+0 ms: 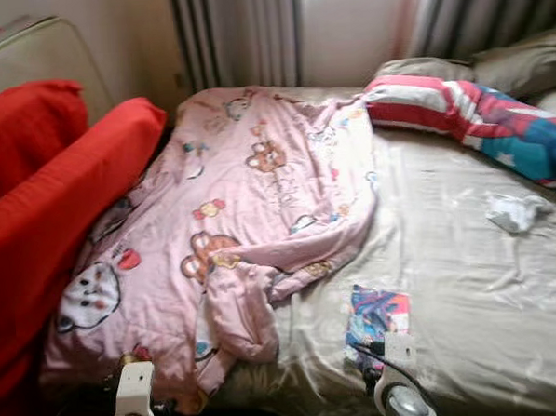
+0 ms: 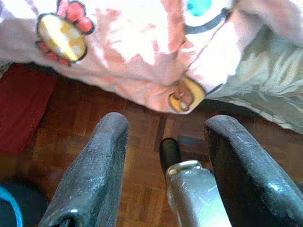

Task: Clean up the room

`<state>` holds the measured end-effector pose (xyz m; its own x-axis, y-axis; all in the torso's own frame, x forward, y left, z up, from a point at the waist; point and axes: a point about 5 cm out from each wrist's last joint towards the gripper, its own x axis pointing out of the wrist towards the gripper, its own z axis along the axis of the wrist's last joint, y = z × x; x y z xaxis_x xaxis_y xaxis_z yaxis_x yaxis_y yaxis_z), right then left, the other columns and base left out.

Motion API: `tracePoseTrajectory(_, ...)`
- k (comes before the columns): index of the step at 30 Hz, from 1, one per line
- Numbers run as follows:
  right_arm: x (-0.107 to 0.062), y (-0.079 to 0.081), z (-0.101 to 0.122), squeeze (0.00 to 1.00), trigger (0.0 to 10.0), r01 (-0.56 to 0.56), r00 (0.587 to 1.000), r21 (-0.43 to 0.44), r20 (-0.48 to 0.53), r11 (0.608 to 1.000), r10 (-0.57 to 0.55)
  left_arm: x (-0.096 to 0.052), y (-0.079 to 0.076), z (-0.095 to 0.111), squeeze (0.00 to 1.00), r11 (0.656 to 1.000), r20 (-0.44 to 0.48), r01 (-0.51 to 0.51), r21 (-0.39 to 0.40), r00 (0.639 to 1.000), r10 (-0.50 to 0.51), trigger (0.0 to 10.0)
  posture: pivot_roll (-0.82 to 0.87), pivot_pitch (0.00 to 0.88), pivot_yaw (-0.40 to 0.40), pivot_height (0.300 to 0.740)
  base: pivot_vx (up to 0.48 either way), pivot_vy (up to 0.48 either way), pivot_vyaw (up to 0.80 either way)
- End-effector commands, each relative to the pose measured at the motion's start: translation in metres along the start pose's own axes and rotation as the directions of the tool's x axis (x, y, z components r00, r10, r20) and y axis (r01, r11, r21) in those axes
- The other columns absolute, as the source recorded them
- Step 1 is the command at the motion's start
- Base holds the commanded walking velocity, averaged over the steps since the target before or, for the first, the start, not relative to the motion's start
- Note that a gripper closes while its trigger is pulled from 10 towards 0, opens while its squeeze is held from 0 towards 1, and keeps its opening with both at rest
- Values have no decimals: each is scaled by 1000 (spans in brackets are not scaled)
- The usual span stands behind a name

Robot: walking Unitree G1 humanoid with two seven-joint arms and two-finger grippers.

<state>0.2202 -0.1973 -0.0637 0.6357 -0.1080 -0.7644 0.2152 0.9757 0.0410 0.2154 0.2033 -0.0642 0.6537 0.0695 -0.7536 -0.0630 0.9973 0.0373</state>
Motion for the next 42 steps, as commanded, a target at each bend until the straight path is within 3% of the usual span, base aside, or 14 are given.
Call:
tracePoseTrajectory(1,0,3,1,0,10000,-5,1000,1,5,1000,5,-1,5,-4,0,1000,-18,-15,7,1000,15,10000,-53,0,22,733,0,0,0)
tracePoseTrajectory(8,0,3,2,0,10000,-6,1000,11,15,1000,6,-1,5,-4,0,1000,-21,-16,9,1000,16,10000,-54,0,22,733,0,0,0)
tracePoseTrajectory(19,1,4,3,0,10000,-34,999,-89,-1,995,34,-1,5,-5,0,1000,-27,-10,5,1000,10,10000,-53,0,22,733,0,0,-66)
tracePoseTrajectory(22,0,4,2,0,10000,-36,999,-74,-3,997,36,-1,5,-5,0,1000,-28,-8,4,1000,8,10000,-52,0,22,733,0,0,0)
tracePoseTrajectory(42,0,4,2,0,10000,-43,999,-80,-5,996,43,-1,4,-5,0,1000,-30,-6,2,1000,6,10000,-52,0,20,733,0,0,800)
